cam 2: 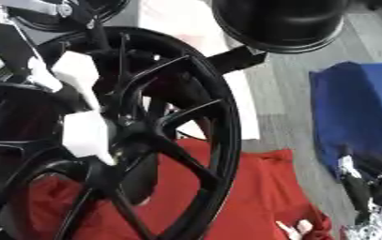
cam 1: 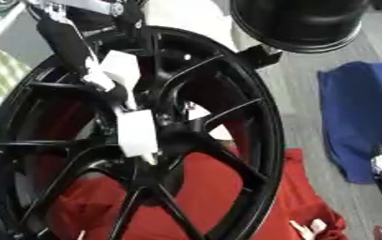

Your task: Pull the pin out of the wheel hub.

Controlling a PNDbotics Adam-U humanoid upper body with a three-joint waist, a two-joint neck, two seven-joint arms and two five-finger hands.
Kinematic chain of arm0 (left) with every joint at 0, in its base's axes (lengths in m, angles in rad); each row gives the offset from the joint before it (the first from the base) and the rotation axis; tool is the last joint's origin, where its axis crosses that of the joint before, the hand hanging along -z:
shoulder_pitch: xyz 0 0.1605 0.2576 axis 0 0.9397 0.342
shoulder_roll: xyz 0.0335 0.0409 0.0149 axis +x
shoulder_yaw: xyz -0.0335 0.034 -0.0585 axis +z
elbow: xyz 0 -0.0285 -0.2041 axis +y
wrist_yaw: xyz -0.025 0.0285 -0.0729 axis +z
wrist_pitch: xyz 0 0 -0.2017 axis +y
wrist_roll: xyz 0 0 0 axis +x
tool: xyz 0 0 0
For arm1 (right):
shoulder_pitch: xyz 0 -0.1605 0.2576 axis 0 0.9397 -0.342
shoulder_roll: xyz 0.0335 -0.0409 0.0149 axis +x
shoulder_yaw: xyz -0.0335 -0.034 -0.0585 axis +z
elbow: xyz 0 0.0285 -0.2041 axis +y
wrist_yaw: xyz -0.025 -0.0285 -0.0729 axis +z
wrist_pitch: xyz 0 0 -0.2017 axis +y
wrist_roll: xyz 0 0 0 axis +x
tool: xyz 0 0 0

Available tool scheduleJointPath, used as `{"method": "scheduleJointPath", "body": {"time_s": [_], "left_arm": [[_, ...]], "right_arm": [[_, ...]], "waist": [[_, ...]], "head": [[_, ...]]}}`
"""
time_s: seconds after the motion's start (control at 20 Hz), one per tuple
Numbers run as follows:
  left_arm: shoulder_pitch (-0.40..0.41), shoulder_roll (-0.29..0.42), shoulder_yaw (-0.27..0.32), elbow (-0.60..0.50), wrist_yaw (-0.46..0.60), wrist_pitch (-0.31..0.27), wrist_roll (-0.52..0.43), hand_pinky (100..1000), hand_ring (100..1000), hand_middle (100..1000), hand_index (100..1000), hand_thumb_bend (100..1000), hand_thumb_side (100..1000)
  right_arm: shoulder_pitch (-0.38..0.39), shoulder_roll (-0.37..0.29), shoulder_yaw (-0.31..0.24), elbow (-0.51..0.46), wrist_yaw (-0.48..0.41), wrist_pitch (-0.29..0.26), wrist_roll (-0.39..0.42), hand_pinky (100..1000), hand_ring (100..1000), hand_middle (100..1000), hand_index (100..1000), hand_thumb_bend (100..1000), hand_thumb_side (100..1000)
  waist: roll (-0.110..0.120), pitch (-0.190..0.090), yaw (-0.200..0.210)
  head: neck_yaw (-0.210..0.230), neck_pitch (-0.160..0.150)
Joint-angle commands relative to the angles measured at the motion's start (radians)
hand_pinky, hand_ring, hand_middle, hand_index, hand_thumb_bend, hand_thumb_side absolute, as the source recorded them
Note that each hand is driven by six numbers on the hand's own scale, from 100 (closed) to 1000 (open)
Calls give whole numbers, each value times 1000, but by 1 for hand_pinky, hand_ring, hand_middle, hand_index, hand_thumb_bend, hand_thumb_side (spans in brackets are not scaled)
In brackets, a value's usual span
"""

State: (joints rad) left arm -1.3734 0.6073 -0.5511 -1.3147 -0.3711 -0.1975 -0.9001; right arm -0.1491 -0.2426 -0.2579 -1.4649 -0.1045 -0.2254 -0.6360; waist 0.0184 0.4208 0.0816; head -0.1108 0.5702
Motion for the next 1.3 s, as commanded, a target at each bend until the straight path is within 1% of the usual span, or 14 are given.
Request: {"method": "scheduleJointPath", "body": {"time_s": [0.05,0.25,0.4,0.5,0.7,1.05,1.3], "left_arm": [[-13,25,22,11,-14,-1,-7,808,769,742,817,538,433],[-12,23,28,24,-23,5,-7,799,759,734,810,523,406],[-10,21,30,31,-22,7,-7,789,749,715,797,483,384],[-9,20,31,33,-11,11,-7,773,728,682,773,432,368],[-9,21,31,25,13,27,-7,733,676,623,726,382,331],[-6,18,17,21,43,49,-7,690,603,555,661,340,291],[-7,17,25,14,60,58,-7,649,547,486,587,275,172]], "right_arm": [[-5,-21,-2,-22,-2,-1,0,567,666,595,666,516,310],[-4,-21,-2,-23,-2,0,1,567,665,596,666,516,309],[-5,-21,-2,-23,-3,0,1,567,665,596,666,518,309],[-5,-21,-1,-23,-3,0,2,568,666,596,666,519,309],[-5,-21,-1,-23,-4,0,1,568,665,596,666,521,309],[-5,-22,-2,-24,-7,-1,-4,568,666,596,666,525,307],[-5,-21,-2,-24,-8,-1,-5,568,666,595,667,527,307]], "waist": [[-3,-19,-2],[-4,-19,-2],[-5,-19,-3],[-5,-19,-3],[-4,-19,-3],[-5,-20,-4],[-6,-20,-4]], "head": [[4,1],[6,2],[8,1],[9,2],[11,4],[16,3],[18,7]]}}
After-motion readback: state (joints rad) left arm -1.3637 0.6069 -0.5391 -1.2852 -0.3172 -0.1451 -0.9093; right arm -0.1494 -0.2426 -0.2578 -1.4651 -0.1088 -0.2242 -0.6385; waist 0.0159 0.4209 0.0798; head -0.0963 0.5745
